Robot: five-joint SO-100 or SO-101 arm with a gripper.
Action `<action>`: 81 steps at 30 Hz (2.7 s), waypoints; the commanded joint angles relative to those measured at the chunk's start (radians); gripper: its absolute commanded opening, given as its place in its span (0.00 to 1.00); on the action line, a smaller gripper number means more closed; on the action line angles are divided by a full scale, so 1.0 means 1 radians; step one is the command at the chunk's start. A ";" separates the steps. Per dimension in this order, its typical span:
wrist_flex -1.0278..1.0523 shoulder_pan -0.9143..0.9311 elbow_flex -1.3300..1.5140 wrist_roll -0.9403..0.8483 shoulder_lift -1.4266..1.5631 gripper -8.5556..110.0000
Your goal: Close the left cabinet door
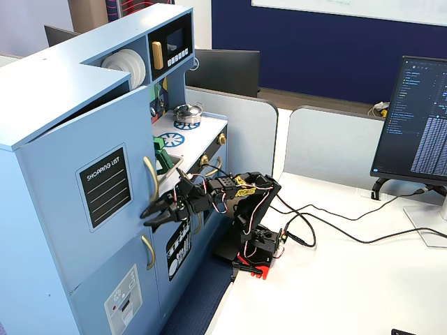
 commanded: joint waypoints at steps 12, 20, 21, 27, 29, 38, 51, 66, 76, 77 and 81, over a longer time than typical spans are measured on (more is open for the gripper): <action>-0.186 0.135 -0.048 -0.008 -0.130 0.07; -0.198 0.123 -0.028 -0.017 -0.114 0.07; -0.186 0.120 -0.028 -0.009 -0.103 0.07; -0.003 0.089 0.006 0.055 0.028 0.07; 0.021 0.087 0.051 0.069 0.084 0.07; 0.193 0.219 0.268 0.132 0.374 0.07; 0.588 0.658 0.558 0.155 0.630 0.07; 1.091 0.851 0.927 0.229 0.890 0.07; 1.292 0.827 0.985 0.245 0.946 0.07; 1.292 0.831 0.985 0.245 0.946 0.07; 1.292 0.834 0.985 0.236 0.946 0.09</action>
